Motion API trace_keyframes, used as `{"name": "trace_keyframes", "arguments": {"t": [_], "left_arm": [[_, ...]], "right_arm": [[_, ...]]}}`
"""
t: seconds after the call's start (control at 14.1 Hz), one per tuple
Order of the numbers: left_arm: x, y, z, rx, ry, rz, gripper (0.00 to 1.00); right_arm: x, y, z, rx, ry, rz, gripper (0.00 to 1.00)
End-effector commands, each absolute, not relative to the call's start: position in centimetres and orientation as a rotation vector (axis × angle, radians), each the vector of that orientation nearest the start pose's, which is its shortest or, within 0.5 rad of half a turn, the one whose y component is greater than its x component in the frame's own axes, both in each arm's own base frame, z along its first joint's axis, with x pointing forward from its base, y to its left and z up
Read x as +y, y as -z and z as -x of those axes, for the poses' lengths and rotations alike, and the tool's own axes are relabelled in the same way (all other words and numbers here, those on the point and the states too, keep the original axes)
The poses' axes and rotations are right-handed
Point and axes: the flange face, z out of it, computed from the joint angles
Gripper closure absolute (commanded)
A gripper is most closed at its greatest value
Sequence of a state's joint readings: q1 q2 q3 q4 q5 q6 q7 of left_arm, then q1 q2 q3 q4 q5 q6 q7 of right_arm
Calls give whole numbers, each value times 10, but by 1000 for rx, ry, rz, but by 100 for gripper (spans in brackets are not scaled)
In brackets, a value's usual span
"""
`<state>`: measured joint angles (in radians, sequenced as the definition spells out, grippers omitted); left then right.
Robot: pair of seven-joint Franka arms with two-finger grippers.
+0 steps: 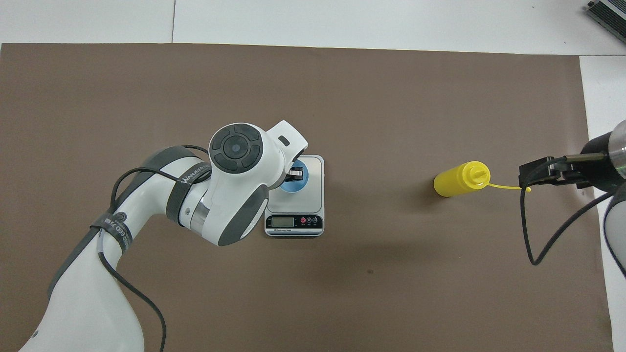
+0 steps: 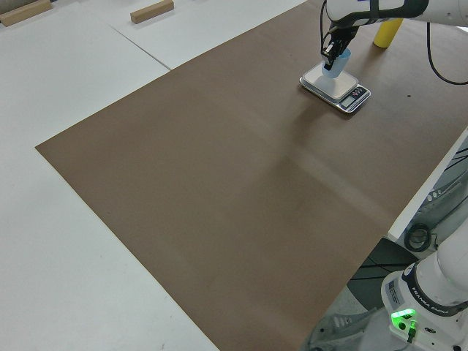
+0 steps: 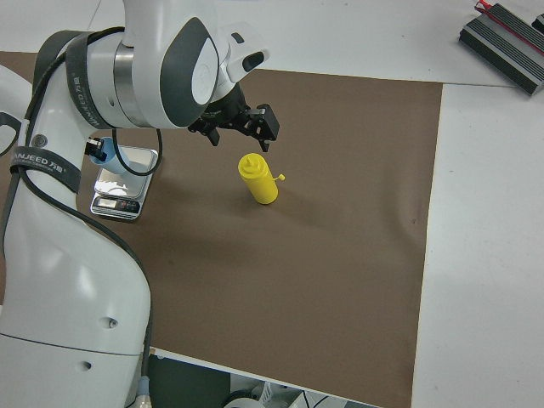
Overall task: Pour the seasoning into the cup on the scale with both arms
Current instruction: 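Carry the blue cup with the left gripper over the scale, then lower the blue cup onto the scale and open the left gripper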
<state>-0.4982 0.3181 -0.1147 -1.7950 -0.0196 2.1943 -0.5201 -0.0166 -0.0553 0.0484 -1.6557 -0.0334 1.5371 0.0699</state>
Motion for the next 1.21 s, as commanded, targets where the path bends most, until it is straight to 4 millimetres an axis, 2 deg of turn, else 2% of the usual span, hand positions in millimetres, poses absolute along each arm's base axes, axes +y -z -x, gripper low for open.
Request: {"name": "trace_keyframes", "arguments": {"t": [0.0,0.28,0.71,0.85,0.92,1.07,1.14], "left_arm": [[-368,-381,-525,110,109,3219,100],[-372,-378,-521,116,120,3225,100],[-373,-372,-515,128,126,3226,100],[-372,-372,-516,141,128,3225,11],[-372,-373,-517,145,129,3224,0],[-367,-381,-524,123,135,3224,0],[-359,-391,-530,106,143,3222,0]], "right_arm": [[15,-613,-524,20,-105,3184,0],[12,-614,-524,28,-105,3183,0],[22,-616,-523,1,-92,3185,0],[21,-616,-523,1,-92,3185,0],[22,-616,-524,-1,-90,3185,0],[22,-614,-524,-21,-93,3183,0],[21,-615,-523,-89,-85,3176,0]]}}
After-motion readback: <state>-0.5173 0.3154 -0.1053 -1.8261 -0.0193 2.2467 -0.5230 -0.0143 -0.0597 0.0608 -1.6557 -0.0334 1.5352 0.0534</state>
